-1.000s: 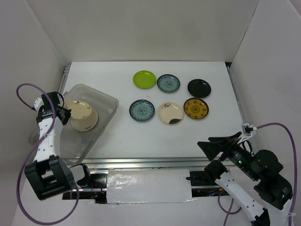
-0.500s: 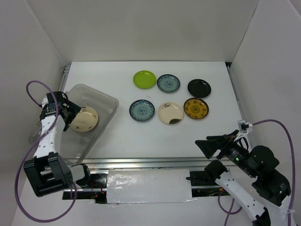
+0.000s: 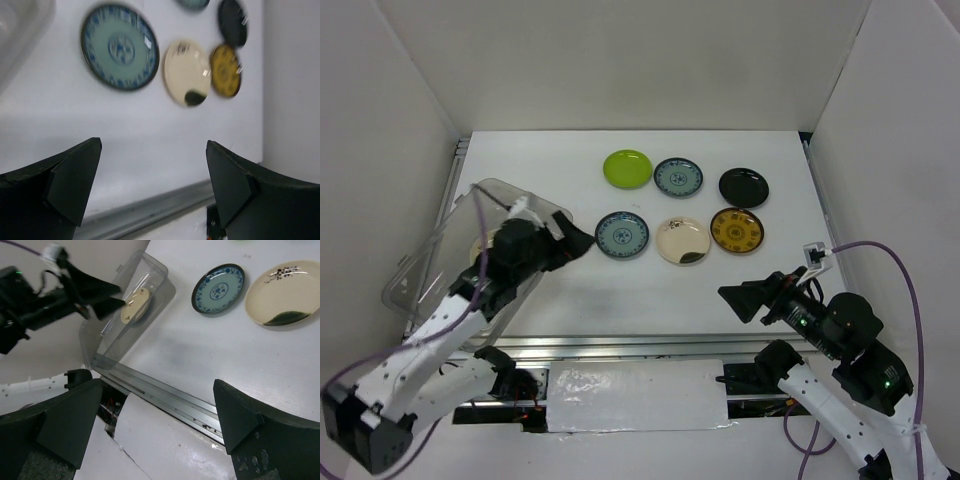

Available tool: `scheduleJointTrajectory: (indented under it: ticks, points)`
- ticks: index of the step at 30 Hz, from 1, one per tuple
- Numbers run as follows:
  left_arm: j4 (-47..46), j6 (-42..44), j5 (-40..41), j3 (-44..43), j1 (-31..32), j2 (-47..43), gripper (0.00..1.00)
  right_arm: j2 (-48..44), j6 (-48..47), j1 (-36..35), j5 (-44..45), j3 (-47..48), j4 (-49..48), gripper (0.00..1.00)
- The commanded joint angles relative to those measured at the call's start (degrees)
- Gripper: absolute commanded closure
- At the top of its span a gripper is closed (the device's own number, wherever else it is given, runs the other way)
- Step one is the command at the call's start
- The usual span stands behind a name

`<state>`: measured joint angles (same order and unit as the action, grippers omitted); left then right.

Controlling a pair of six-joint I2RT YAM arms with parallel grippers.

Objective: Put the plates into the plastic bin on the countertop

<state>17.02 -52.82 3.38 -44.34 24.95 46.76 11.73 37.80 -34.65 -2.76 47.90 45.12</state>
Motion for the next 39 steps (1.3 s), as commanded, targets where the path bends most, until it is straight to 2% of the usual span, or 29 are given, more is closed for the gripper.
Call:
scheduleJointTrajectory:
  ticks: [1,4,7,10,13,17,21,24,30,36,37,38,39]
  points:
    - [-7.0,-5.3,6.2,0.6,11.4,8.8,0.01,0.6,1.1,-0.4,-1.2,-0.1,-5.0,0.00]
    - [-7.6,-10.3,12.5,-1.8,17.6,18.5,0.01,-0.6,1.4,-0.5,-0.5,-0.3,-4.4,0.00]
    - [-10.2,-18.0,18.0,-1.9,19.7,25.2,0.01,-1.5,1.6,-0.5,-0.2,-0.3,-3.9,0.00]
    - [-21.8,-17.5,13.9,-0.2,19.1,31.4,0.01,-2.2,1.3,-0.5,-0.4,0.2,-3.0,0.00]
    - [-23.2,-14.8,9.6,-9.6,19.9,42.2,0.01,-2.6,0.4,-0.5,0.8,0.9,-1.4,0.00]
    - [-25.1,-17.6,8.3,-14.9,21.5,54.2,0.01,-3.5,0.1,-0.7,1.9,1.4,-0.4,0.00]
    - [-26.2,-23.8,11.2,-16.7,23.3,59.0,0.01,-4.6,0.4,-0.8,2.1,1.8,0.4,0.00]
    - [-22.1,-27.8,16.2,-19.6,25.1,61.9,0.03,-4.9,0.4,-0.9,2.2,2.1,0.8,0.00]
    - [-12.2,-32.8,21.2,-26.1,26.6,67.1,0.17,-5.7,0.3,-0.9,2.1,2.7,1.3,0.00]
    - [-10.6,-34.0,21.4,-27.6,26.5,70.3,0.21,-6.9,-0.3,-0.9,4.0,4.7,4.0,0.00]
    - [-10.6,-34.2,21.6,-27.6,26.4,70.7,0.24,-7.1,-0.4,-0.9,4.1,4.9,4.3,0.00]
    - [-10.8,-34.0,21.7,-27.6,26.4,70.9,0.32,-7.5,-0.4,-0.9,4.1,5.3,4.4,0.00]
    - [-10.7,-34.1,21.8,-28.1,26.3,71.1,0.33,-7.5,-0.4,-0.9,4.2,5.4,4.8,0.00]
